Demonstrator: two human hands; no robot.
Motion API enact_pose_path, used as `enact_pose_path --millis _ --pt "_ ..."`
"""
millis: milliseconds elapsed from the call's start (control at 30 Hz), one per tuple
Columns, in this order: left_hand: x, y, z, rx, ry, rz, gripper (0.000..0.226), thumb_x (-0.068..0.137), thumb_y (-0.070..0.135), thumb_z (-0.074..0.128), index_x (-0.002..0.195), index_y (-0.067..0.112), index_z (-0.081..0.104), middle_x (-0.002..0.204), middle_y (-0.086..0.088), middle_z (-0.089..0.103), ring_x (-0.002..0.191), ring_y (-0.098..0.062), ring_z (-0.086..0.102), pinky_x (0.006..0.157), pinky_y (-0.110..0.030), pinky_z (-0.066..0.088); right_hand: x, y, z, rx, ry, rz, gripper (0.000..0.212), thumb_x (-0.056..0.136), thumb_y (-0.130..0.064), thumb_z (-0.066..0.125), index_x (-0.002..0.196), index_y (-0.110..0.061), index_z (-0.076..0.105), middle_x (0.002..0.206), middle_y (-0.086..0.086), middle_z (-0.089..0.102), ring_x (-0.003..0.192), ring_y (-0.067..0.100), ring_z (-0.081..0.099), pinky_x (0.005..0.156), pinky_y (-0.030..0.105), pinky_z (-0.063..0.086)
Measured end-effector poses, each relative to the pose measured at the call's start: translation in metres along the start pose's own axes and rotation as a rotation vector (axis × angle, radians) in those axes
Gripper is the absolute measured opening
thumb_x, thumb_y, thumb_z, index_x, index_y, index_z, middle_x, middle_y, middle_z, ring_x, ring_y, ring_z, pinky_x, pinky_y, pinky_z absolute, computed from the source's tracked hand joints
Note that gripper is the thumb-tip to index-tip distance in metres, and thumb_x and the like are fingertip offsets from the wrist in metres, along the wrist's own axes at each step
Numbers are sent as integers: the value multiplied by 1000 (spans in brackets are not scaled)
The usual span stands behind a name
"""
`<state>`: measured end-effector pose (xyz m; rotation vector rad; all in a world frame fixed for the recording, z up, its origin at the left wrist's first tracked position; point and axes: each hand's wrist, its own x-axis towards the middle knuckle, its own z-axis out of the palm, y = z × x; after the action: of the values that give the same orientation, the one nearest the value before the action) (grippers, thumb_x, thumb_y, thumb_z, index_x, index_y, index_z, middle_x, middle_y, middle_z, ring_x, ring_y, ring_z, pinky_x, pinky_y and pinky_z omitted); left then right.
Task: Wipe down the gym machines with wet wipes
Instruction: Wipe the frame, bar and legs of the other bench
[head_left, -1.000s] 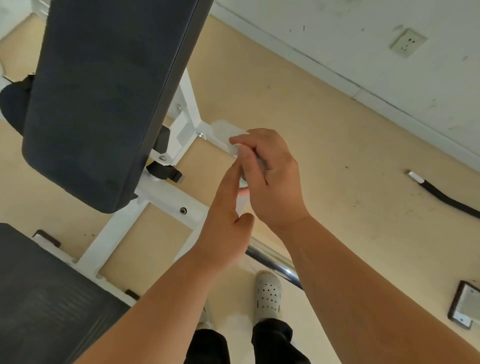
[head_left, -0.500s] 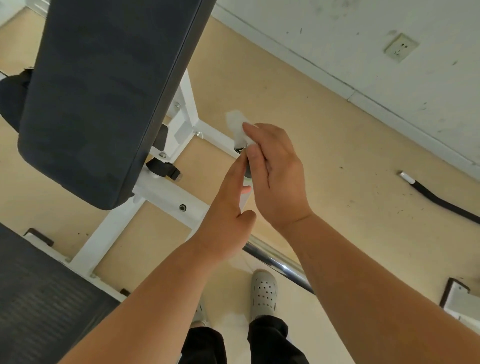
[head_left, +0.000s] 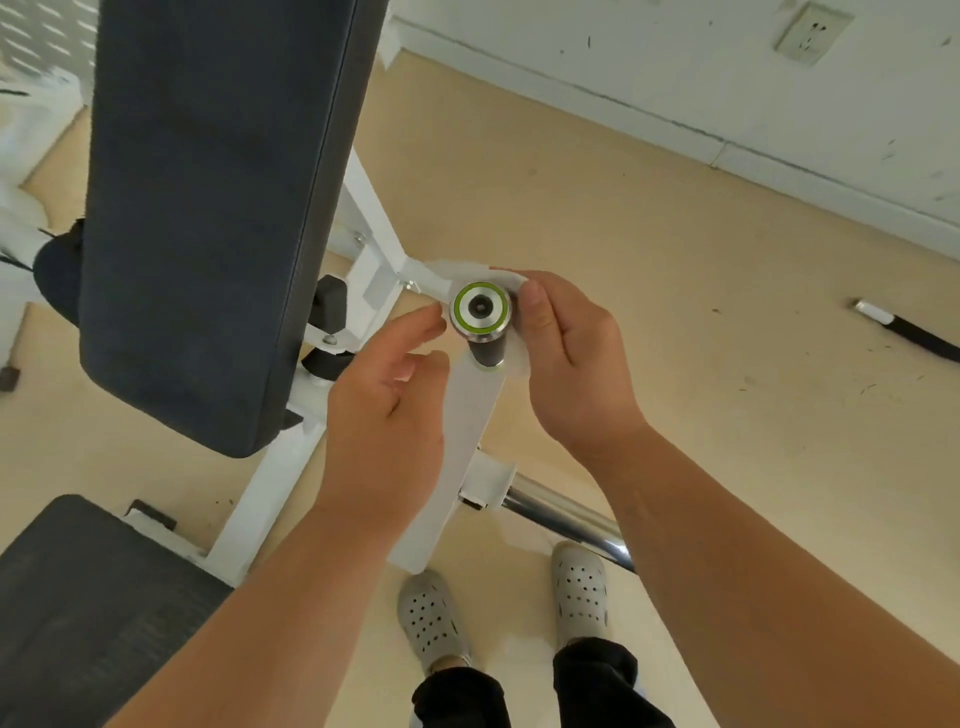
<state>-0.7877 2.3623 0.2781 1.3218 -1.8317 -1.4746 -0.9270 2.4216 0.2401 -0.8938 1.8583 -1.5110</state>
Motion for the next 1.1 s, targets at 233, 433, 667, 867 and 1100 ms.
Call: enact_pose_path --millis 233,433,667,867,1100 --pt "39 59 32 95 186 -176 18 107 31 42 114 28 58 86 13 53 73 1 54 63 -13 45 -23 36 -20 71 59 203 45 106 -38 37 136 -18 65 128 -9 70 122 1 60 107 25 46" --pt "74 65 71 207 345 -369 21 102 25 38 92 14 53 77 4 49 72 -17 50 72 -37 42 -27 32 8 281 -254 280 70 98 -61 35 159 -26 33 165 -13 31 151 -6 21 125 24 16" --pt "74 70 76 193 425 -428 17 101 24 44 89 23 55 84 6 56 76 -13 52 80 -37 49 -21 23 -1 372 -255 361 78 91 -64 33 158 -24 36 164 -12 33 150 -6 22 128 31 15" --pt "73 69 77 200 394 -385 19 102 27 41 95 23 59 92 2 61 79 -11 53 69 -25 42 -44 24 -3 330 -326 186 65 103 -42 30 163 -21 15 170 -12 14 155 -3 6 127 23 7" --pt "78 64 76 280 388 -344 25 102 25 41 98 9 60 90 -4 58 79 -14 51 79 -37 50 -25 23 2 431 -256 419 63 98 -36 33 160 -28 25 167 -16 23 151 -9 13 127 25 10"
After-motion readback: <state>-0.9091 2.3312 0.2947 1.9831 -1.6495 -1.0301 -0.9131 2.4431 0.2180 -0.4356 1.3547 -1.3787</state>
